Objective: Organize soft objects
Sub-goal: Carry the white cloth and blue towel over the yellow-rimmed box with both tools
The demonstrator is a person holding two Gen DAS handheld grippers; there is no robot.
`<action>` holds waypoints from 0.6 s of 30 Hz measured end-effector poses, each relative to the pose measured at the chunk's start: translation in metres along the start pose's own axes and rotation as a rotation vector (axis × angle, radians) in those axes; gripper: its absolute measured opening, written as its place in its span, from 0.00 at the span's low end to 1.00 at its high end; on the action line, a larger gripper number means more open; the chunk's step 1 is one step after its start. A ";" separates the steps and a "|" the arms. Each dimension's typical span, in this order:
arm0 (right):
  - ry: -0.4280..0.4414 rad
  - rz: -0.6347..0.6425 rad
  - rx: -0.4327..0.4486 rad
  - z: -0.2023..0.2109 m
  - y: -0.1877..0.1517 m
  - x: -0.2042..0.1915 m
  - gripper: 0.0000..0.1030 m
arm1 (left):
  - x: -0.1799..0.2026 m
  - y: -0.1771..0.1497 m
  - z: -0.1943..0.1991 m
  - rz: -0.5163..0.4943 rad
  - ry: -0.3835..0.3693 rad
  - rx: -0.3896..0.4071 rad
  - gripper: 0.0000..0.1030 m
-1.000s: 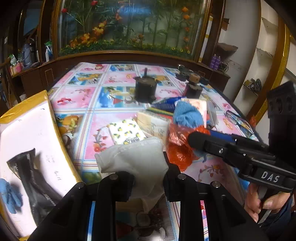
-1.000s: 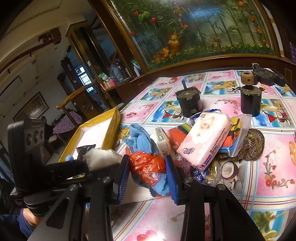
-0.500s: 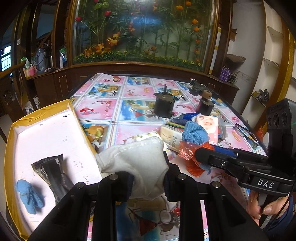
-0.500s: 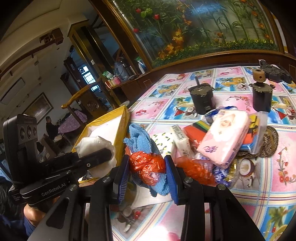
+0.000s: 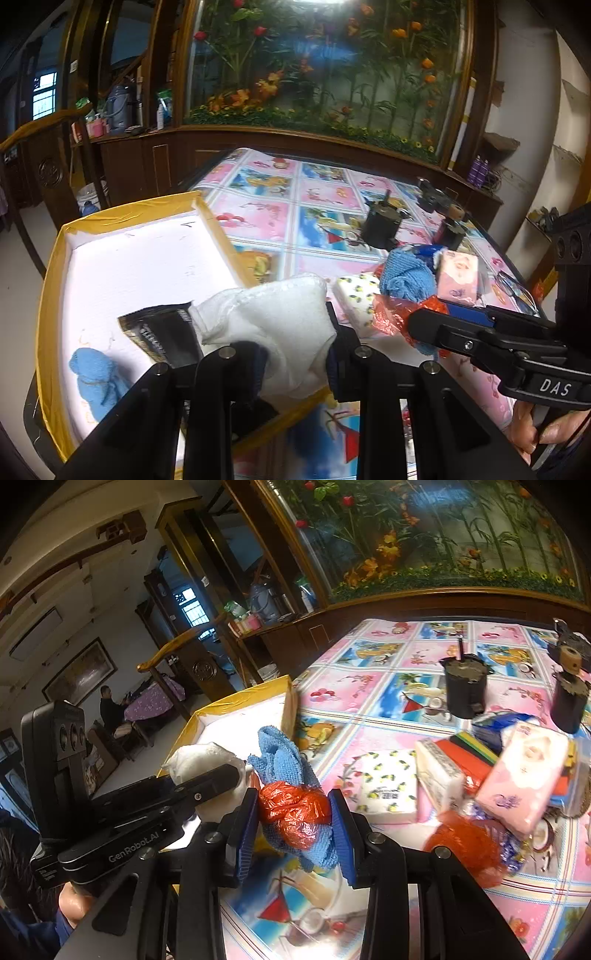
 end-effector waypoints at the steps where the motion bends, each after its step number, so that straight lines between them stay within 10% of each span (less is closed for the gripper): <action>1: 0.004 0.004 -0.004 -0.004 0.001 -0.004 0.40 | -0.004 0.000 0.000 0.008 0.004 0.001 0.25; 18: 0.032 0.059 -0.125 -0.087 0.040 -0.072 0.40 | -0.136 0.019 -0.004 0.223 0.095 -0.028 0.25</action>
Point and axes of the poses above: each gripper's, at about its wrist camera, not at the fingertips, and z roughly against the way its jaws point, x to its right, y to its top, the point moved 5 cm from there along -z, roughly the way its jaws point, and after that the axes turned 4 degrees about y, right-handed, at the moved point
